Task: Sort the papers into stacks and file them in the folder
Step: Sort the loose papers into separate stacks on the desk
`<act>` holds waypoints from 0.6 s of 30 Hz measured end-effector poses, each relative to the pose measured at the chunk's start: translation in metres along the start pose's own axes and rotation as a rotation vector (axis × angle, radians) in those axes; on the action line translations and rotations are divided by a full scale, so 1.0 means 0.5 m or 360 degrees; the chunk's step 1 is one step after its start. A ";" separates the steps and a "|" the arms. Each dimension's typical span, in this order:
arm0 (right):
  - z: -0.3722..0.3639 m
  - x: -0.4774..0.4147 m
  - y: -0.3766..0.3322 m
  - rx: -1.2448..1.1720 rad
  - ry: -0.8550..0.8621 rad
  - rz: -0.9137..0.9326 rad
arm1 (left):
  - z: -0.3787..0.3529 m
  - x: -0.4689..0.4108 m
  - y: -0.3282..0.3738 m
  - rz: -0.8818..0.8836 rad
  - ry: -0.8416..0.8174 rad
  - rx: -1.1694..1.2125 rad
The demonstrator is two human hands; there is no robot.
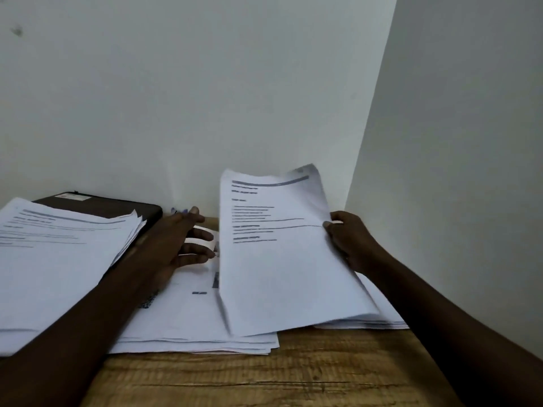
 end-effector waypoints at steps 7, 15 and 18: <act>0.137 -0.046 0.041 0.0759 0.0377 0.0015 | -0.027 0.012 0.002 0.0031 -0.0225 -0.0182; 0.121 -0.042 0.109 0.1338 0.0591 0.0087 | -0.046 0.018 -0.010 0.0076 -0.0364 -0.0247; 0.113 -0.034 0.092 0.1357 0.0711 0.0289 | -0.049 0.020 -0.011 0.0098 -0.0330 -0.0287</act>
Point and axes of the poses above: each hand's wrist, its own x-axis away from the middle knuckle, its own z-axis out of the back of the hand, y = z × x, the point moved 6 cm from there along -x, towards the middle knuckle, and after that the axes turned 15 degrees about -z, right-handed, at the moved point
